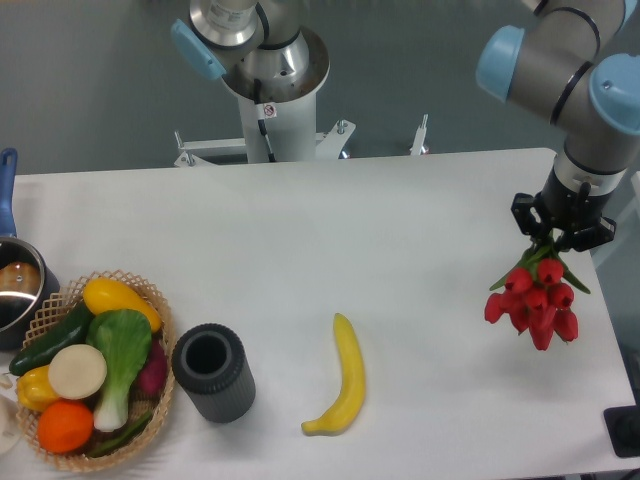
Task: Insert the flowers into the vase
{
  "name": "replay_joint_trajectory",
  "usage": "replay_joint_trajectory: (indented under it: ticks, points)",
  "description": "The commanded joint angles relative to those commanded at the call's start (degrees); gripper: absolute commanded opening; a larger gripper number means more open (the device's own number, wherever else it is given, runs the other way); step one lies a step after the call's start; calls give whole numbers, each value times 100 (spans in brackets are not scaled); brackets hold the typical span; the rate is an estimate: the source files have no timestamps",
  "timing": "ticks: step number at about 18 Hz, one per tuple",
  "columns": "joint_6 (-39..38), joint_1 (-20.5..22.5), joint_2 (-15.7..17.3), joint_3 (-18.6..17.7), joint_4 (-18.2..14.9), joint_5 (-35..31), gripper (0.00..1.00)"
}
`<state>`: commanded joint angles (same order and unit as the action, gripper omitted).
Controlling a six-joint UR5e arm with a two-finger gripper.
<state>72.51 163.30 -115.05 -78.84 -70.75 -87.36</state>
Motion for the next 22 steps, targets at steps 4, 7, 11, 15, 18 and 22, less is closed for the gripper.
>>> replay_joint_trajectory:
  ticks: [4,7,11,15,18,22]
  points:
    - [18,9,18,0,0,17,0]
    - [9,-17,35,9,17,79,0]
    - [-70,-149,219,0,123,578,0]
    - [-527,-333,693,-324,552,1790,0]
    - [-659,-325,1133,-982,1412,3228,0]
    - [-1599,-316,1529,-1468,2197,4385,0]
